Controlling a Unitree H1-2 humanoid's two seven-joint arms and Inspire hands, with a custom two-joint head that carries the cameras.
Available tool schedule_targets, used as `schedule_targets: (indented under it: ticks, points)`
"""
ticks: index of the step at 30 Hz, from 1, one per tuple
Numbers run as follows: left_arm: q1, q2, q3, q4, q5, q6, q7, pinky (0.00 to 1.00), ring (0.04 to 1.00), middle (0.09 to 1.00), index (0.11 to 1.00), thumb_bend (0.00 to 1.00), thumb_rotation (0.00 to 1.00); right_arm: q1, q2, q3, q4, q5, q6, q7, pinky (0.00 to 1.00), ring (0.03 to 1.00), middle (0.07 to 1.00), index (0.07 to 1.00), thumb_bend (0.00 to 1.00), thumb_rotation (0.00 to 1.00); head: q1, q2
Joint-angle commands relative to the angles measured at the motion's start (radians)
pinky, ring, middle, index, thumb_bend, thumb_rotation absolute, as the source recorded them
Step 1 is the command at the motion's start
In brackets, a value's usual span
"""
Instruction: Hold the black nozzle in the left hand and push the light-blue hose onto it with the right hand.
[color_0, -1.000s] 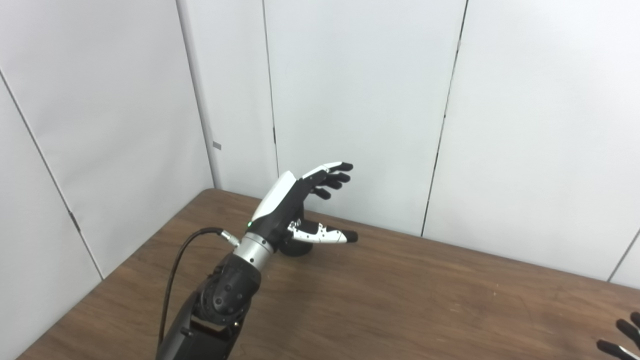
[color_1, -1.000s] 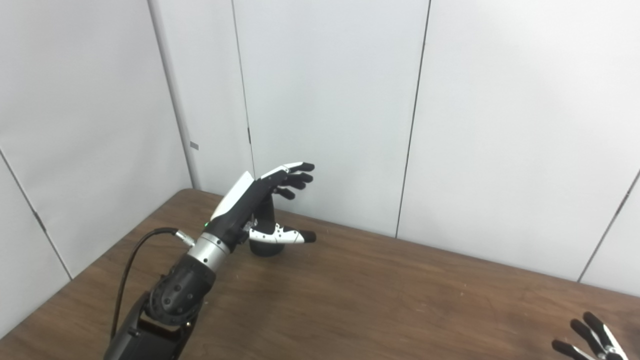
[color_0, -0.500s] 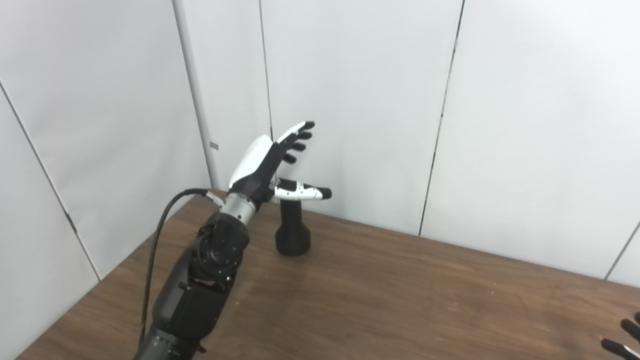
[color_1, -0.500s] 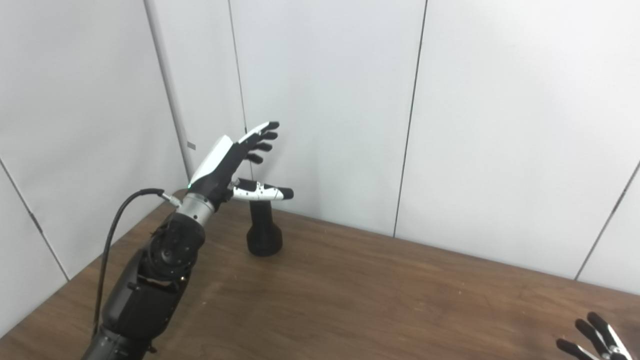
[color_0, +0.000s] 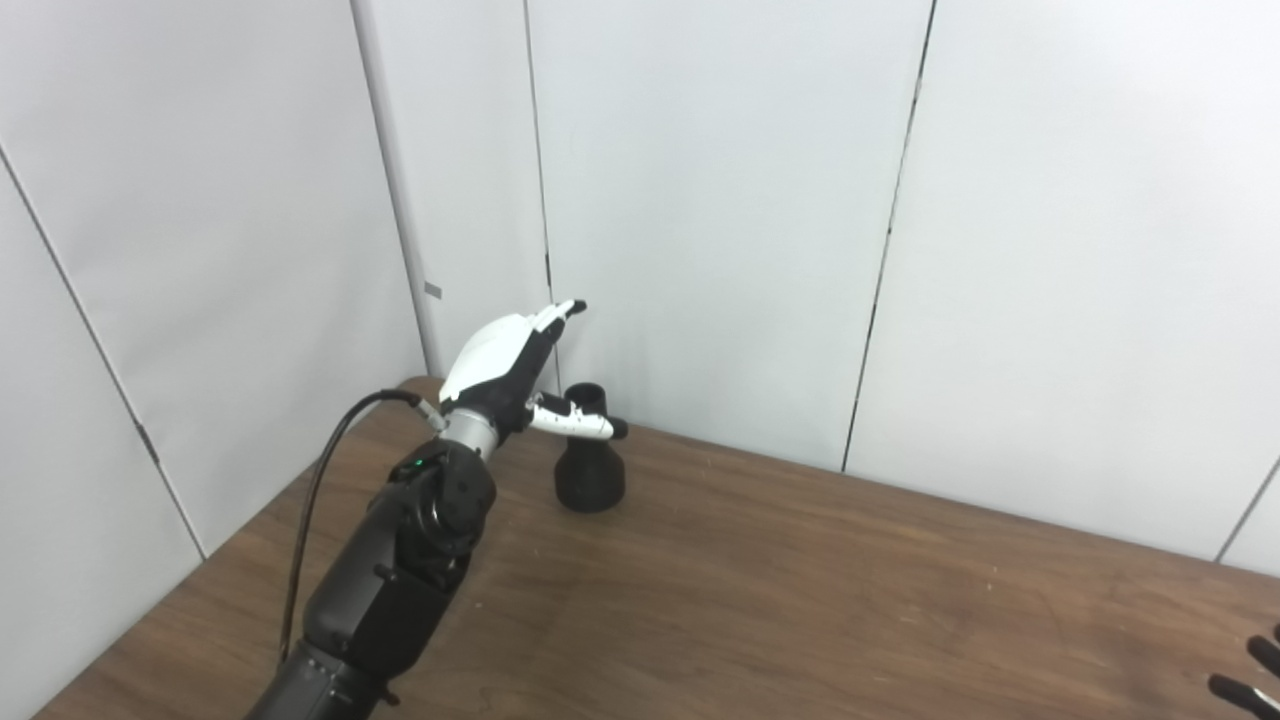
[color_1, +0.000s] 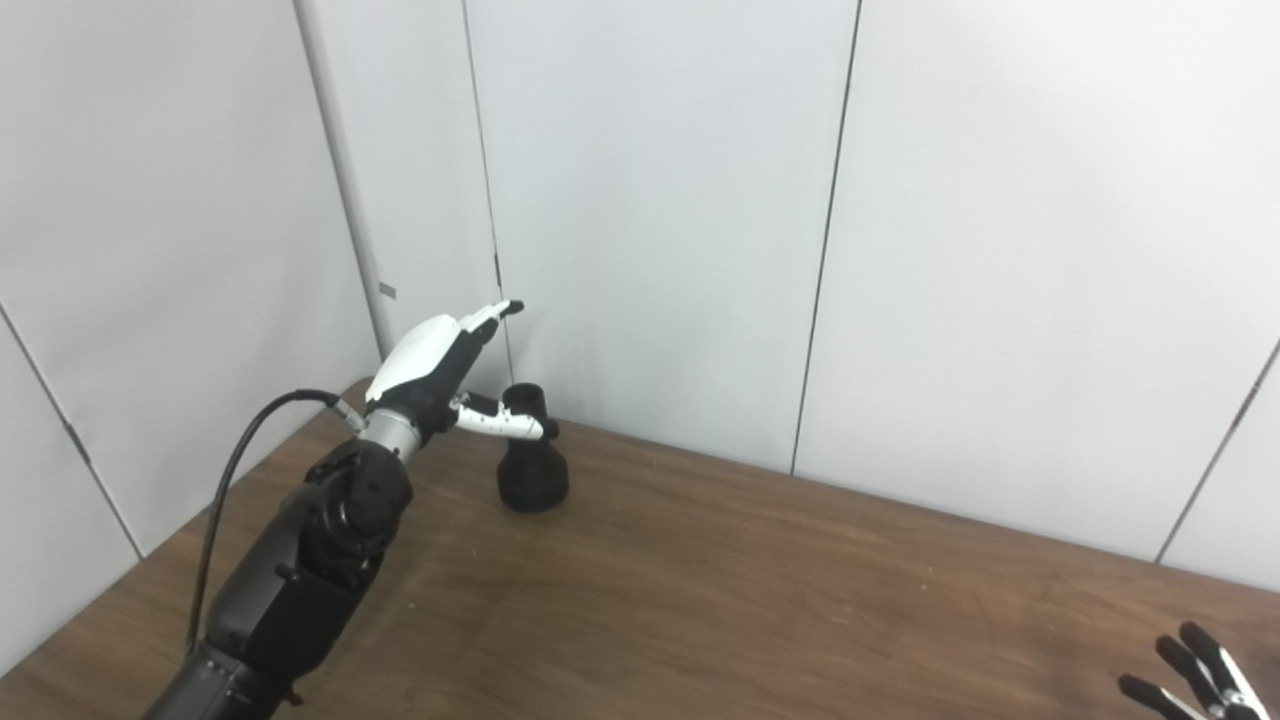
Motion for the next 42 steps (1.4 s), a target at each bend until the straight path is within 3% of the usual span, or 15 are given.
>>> schedule_targets:
  ticks: [1,9,20,26,42]
  points:
    - [-0.038,0.039,0.001,0.004,0.028,0.013,0.009,1.00,1.000,0.986,0.953,0.99,0.32,-0.021,-0.018,-0.009,-0.016,0.009,-0.034,0.007,0.60,0.813,0.926,0.955,0.62,0.00,-0.001,0.000]
    - [-0.022,0.022,-0.006,0.087,0.005,0.036,0.018,1.00,1.000,0.954,0.949,1.00,0.32,-0.017,-0.021,-0.009,-0.026,0.014,-0.023,0.009,0.59,0.804,0.924,0.958,0.62,0.00,-0.002,0.014]
    - [-0.009,0.014,-0.023,0.174,-0.013,0.035,0.042,1.00,1.000,0.898,0.870,0.98,0.30,-0.013,-0.020,-0.012,-0.032,0.026,-0.022,0.017,0.58,0.797,0.925,0.955,0.62,0.00,-0.008,0.032]
    - [-0.012,-0.012,-0.012,0.210,-0.044,0.039,0.060,1.00,0.962,0.816,0.844,0.98,0.28,-0.010,-0.019,-0.013,-0.037,0.026,-0.023,0.020,0.58,0.793,0.923,0.954,0.62,0.01,-0.012,0.042]
    - [-0.045,-0.045,-0.030,0.322,-0.101,0.018,0.103,1.00,0.924,0.815,0.824,0.98,0.28,0.009,-0.019,-0.014,-0.067,-0.001,-0.014,0.013,0.55,0.766,0.919,0.950,0.64,0.02,-0.025,0.059]
